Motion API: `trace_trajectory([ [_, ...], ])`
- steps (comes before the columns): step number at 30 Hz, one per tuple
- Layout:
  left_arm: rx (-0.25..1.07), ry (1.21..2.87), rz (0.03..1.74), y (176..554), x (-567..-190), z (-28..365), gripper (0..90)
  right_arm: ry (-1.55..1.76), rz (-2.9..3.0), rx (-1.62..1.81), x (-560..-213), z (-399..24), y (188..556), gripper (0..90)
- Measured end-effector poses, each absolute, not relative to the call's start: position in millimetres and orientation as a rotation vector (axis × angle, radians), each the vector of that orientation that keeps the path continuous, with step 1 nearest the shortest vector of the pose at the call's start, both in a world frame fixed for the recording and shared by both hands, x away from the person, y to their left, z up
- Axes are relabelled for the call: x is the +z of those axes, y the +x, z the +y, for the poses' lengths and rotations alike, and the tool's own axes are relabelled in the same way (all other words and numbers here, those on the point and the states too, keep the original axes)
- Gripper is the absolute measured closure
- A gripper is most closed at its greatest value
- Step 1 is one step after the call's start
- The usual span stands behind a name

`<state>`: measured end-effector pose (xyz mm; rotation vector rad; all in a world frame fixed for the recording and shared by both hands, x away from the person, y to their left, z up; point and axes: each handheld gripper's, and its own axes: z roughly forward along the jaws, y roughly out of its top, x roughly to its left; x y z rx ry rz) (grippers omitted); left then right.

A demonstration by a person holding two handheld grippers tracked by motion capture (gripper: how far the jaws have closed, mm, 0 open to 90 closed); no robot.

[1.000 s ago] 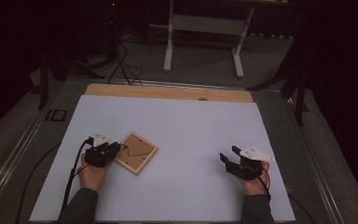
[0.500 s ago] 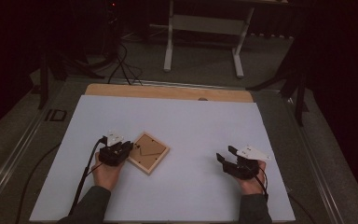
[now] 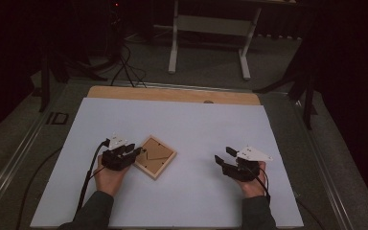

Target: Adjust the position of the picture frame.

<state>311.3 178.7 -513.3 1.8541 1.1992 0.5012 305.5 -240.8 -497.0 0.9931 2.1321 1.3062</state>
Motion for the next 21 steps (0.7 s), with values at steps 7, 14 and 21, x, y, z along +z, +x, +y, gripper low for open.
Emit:
trace_trajectory([
  [7, 0.538, 1.86, 1.174, 297, -500, 195, 62.0, 0.942, 2.135, 1.371, -481, -226, 316, 42.8],
  [14, 0.522, 1.832, 1.183, 288, -499, 202, 62.7, 0.897, 2.165, 1.373, -478, -202, 324, 43.0],
  [21, 0.512, 1.863, 1.186, 286, -505, 203, 65.1, 0.871, 2.209, 1.326, -475, -184, 331, 44.1],
])
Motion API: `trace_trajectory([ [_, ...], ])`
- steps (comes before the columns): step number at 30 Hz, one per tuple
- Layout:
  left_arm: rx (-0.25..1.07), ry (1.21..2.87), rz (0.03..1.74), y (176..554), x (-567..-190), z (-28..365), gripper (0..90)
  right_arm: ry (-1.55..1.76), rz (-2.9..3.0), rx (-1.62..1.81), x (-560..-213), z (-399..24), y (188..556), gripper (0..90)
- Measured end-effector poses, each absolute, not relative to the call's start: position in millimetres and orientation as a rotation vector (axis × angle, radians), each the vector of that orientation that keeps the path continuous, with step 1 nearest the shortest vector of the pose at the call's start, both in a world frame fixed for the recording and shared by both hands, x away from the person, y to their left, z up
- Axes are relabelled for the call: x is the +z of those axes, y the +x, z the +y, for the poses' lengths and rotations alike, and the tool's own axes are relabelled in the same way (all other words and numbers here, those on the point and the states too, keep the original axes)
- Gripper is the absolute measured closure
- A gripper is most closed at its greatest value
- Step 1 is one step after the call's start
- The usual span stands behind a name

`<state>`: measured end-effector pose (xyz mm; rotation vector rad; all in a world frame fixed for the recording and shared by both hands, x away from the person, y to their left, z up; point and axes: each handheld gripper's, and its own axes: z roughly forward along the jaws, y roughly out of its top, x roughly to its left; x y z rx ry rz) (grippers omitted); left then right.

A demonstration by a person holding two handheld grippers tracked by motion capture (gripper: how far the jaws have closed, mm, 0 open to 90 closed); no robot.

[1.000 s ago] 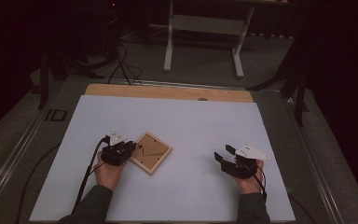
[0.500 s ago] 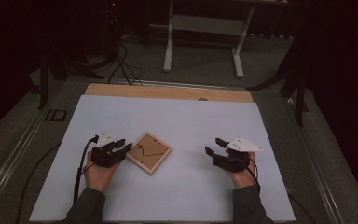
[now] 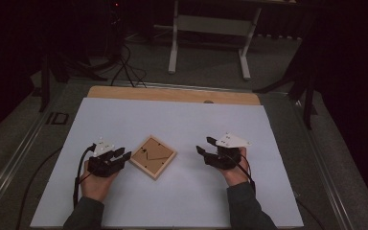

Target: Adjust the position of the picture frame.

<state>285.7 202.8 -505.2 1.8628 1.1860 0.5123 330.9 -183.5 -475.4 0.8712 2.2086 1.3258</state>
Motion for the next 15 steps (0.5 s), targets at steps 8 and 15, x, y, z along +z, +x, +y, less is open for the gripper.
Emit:
trace_trajectory([
  [8, 0.507, 1.892, 1.182, 286, -508, 206, 67.7, 0.878, 2.211, 1.321, -470, -174, 340, 43.3],
  [15, 0.505, 1.909, 1.169, 286, -509, 205, 67.4, 0.879, 2.222, 1.329, -474, -166, 344, 44.2],
])
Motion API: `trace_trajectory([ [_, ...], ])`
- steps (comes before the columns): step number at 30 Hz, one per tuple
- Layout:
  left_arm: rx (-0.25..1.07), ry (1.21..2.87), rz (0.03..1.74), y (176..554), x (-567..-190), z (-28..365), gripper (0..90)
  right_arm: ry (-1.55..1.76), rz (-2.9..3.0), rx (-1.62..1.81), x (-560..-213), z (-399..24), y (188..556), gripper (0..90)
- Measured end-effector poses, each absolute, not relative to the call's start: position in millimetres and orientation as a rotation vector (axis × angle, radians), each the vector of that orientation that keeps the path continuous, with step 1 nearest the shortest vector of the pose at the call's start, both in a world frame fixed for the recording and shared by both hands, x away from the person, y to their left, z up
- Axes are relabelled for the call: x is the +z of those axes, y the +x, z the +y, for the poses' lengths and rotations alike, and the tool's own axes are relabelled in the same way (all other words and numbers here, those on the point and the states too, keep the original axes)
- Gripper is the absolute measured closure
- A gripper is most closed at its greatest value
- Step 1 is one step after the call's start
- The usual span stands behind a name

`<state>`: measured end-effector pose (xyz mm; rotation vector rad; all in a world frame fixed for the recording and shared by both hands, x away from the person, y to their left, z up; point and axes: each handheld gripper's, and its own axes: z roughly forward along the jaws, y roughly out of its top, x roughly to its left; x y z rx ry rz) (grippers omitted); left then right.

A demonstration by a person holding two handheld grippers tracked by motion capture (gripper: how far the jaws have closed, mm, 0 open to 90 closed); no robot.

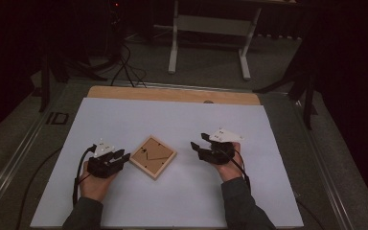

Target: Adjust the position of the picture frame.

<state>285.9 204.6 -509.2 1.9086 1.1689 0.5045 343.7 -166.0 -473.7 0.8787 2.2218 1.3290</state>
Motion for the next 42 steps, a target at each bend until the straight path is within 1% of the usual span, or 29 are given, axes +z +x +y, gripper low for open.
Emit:
trace_trajectory([
  [12, 0.504, 1.99, 1.114, 287, -517, 196, 68.7, 0.873, 2.253, 1.325, -478, -145, 353, 45.4],
  [21, 0.48, 1.997, 1.117, 287, -522, 194, 70.5, 0.883, 2.27, 1.307, -481, -134, 360, 48.6],
  [28, 0.476, 2.009, 1.127, 287, -523, 196, 75.3, 0.915, 2.277, 1.312, -486, -127, 367, 51.9],
  [31, 0.474, 2.017, 1.134, 286, -523, 196, 79.7, 0.931, 2.283, 1.321, -488, -124, 369, 56.2],
  [35, 0.466, 2.028, 1.146, 284, -524, 195, 83.1, 0.92, 2.314, 1.306, -492, -119, 371, 69.0],
  [36, 0.466, 2.028, 1.146, 284, -524, 195, 83.5, 0.92, 2.314, 1.306, -492, -119, 371, 69.0],
  [37, 0.464, 2.033, 1.147, 284, -525, 194, 83.5, 0.917, 2.319, 1.299, -493, -118, 371, 72.3],
  [38, 0.461, 2.032, 1.147, 284, -525, 194, 84.5, 0.921, 2.329, 1.285, -496, -115, 372, 77.9],
  [40, 0.457, 2.031, 1.149, 284, -525, 194, 85.7, 0.925, 2.34, 1.271, -499, -112, 372, 81.9],
  [42, 0.45, 2.03, 1.152, 284, -525, 194, 88.0, 0.925, 2.345, 1.269, -500, -110, 373, 83.2],
])
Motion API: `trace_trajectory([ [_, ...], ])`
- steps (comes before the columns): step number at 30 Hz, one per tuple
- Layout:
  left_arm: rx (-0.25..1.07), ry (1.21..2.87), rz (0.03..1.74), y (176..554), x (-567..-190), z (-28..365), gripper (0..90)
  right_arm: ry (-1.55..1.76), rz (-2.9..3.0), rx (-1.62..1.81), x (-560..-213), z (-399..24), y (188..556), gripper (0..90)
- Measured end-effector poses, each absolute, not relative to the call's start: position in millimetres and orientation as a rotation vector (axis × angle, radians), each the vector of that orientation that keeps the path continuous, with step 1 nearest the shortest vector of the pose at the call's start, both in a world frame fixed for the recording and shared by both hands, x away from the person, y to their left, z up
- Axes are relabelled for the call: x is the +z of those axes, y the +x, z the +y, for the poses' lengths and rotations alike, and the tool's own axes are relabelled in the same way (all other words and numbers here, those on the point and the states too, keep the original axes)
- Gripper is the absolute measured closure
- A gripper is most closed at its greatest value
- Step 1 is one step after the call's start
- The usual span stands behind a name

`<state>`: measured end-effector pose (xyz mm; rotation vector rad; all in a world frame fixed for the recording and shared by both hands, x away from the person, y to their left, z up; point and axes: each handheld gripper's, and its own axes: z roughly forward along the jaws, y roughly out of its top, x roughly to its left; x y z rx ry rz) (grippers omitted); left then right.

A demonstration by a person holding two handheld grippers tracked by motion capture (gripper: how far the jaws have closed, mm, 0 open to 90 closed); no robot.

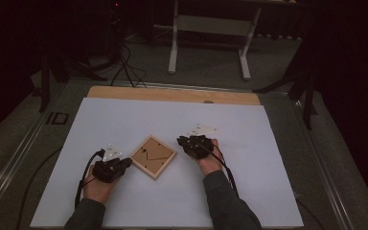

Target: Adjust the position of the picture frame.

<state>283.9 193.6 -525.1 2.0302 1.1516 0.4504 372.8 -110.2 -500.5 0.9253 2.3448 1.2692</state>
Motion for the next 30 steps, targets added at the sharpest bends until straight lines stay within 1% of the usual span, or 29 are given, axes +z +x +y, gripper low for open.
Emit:
trace_trajectory([
  [4, 0.452, 2.046, 1.165, 282, -525, 191, 89.4, 0.941, 2.373, 1.251, -505, -105, 373, 87.9],
  [8, 0.452, 2.06, 1.168, 280, -526, 189, 89.7, 0.946, 2.392, 1.23, -509, -102, 374, 89.4],
  [19, 0.443, 2.1, 1.163, 280, -529, 184, 89.8, 0.933, 2.461, 1.172, -519, -95, 373, 89.6],
  [30, 0.43, 2.115, 1.136, 280, -531, 177, 89.8, 0.932, 2.482, 1.15, -517, -96, 373, 89.6],
])
